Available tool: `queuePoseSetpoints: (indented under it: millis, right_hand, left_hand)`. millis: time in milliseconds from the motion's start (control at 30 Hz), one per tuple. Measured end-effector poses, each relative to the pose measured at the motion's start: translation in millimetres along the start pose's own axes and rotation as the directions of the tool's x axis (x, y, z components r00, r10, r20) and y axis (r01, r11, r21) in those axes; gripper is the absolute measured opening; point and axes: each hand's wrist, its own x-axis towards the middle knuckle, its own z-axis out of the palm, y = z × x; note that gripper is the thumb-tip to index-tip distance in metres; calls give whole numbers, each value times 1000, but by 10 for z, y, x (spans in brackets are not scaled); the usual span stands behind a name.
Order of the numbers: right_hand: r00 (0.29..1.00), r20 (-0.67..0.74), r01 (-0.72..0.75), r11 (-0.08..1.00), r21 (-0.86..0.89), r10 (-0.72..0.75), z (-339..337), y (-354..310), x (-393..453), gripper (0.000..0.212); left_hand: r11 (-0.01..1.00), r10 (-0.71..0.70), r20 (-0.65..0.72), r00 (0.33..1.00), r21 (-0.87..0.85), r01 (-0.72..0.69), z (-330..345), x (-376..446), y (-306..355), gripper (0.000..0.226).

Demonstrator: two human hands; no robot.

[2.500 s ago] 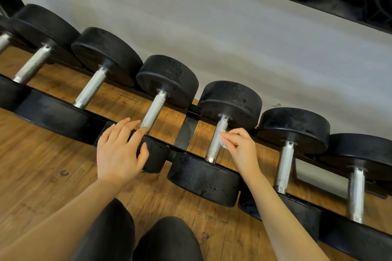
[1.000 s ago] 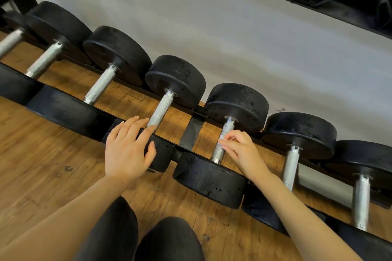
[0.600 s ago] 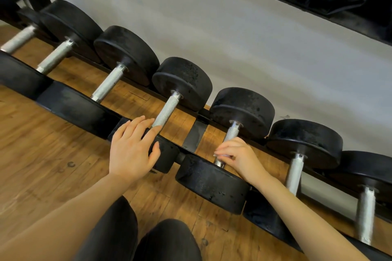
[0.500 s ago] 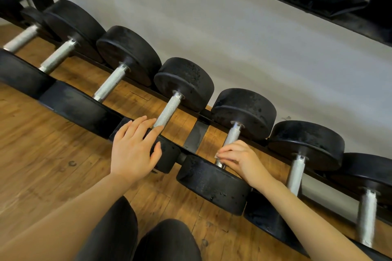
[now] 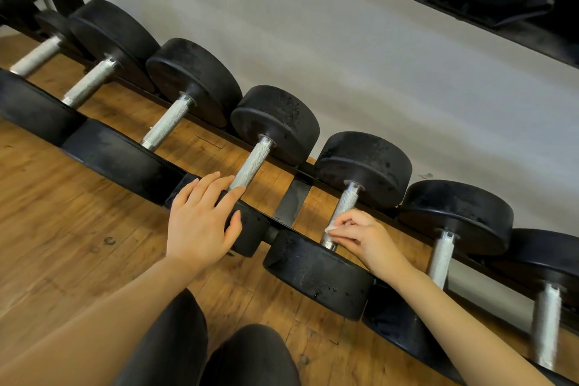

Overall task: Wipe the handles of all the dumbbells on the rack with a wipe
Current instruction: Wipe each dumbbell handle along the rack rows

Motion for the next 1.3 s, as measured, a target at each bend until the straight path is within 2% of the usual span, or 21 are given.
queuePoseSetpoints:
  millis: [167, 267, 333, 400, 500, 567, 700, 900, 1033, 1200, 1300]
  right_hand:
    - [986, 123, 126, 987, -100, -114, 54, -8, 72, 15]
    - [998, 58, -16, 999, 51, 13, -10, -7, 56, 14]
    - [998, 19, -54, 994, 94, 52, -7, -20, 60, 15]
    - [999, 38, -25, 998, 58, 23, 26, -17, 52, 14]
    - [985, 154, 88, 992, -87, -74, 18, -36, 51, 15]
    - [978, 190, 101, 990, -99, -80, -25, -72, 75, 14]
    - [983, 176, 76, 990, -121, -54, -25, -104, 133, 16]
    - [958, 281, 95, 989, -116, -59, -87, -172, 144, 15]
    - [973, 222, 102, 977, -190, -59, -125, -147, 175, 16]
    - [962, 269, 88, 987, -134, -49, -69, -215, 103, 12]
    - [977, 207, 78, 986, -149, -46, -87, -183, 78, 14]
  left_hand:
    - [1000, 8, -16, 1000, -1, -8, 5, -1, 4, 45]
    - [1000, 10, -26, 1000, -6, -10, -2, 4, 11, 45]
    - [1000, 10, -31, 999, -6, -10, -7, 2, 14, 45]
    - [1000, 7, -32, 999, -5, -7, -6, -1, 16, 45]
    - [1000, 6, -34, 999, -5, -7, 2, 4, 17, 45]
    - [1000, 6, -35, 999, -6, -6, 4, 0, 16, 46]
    - [1000, 1, -34, 999, -4, -1, 8, -6, 6, 45]
    - [1000, -1, -26, 1000, -1, 1, 2, -3, 17, 45]
    - [1000, 7, -35, 999, -3, -7, 7, -7, 9, 45]
    - [1000, 11, -25, 1000, -6, -11, -4, -8, 14, 46]
    - [1000, 10, -16, 1000, -7, -10, -15, -10, 16, 47]
